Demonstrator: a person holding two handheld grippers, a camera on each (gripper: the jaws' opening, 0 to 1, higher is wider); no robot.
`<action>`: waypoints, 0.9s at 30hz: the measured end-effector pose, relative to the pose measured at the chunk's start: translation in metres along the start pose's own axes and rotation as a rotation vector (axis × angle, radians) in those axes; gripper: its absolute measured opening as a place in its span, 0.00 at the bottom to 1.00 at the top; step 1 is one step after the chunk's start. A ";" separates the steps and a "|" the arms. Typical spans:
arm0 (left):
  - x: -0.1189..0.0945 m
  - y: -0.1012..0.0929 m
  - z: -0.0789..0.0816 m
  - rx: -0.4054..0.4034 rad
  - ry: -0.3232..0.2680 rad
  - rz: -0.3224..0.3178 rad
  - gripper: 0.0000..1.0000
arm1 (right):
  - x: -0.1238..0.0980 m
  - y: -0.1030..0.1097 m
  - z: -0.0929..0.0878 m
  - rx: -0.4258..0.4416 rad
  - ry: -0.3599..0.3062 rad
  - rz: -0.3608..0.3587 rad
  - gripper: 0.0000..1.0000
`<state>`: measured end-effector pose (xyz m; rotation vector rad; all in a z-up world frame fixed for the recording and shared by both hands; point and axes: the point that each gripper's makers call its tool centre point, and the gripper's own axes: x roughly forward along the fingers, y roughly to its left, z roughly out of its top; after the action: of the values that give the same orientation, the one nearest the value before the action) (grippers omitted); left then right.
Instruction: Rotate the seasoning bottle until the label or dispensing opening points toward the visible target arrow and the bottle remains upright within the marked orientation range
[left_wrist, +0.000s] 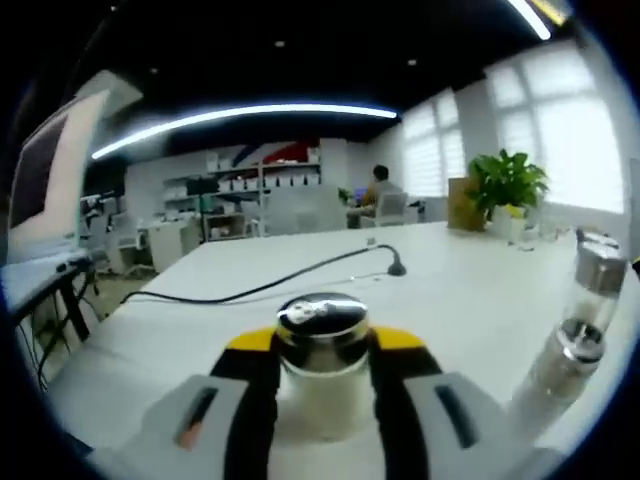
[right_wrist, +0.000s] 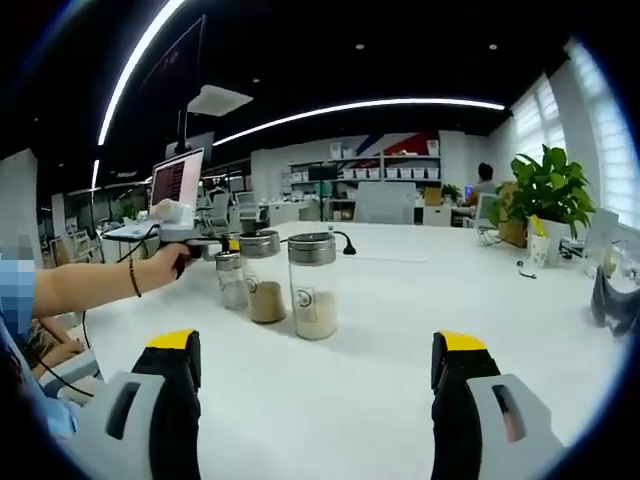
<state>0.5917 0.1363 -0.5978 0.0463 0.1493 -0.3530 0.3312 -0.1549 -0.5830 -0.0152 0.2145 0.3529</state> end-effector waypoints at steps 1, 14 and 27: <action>-0.003 -0.002 0.000 -0.006 -0.001 -0.014 0.36 | 0.000 -0.001 0.001 0.000 -0.002 -0.002 0.99; -0.045 -0.033 -0.010 -0.032 0.025 -0.151 0.36 | -0.002 -0.002 -0.005 0.008 0.028 -0.010 0.99; -0.065 -0.054 -0.020 -0.006 0.024 -0.187 0.36 | -0.004 -0.004 -0.007 0.005 0.044 -0.022 0.99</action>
<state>0.5098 0.1088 -0.6082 0.0307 0.1795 -0.5384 0.3279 -0.1602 -0.5895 -0.0201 0.2582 0.3307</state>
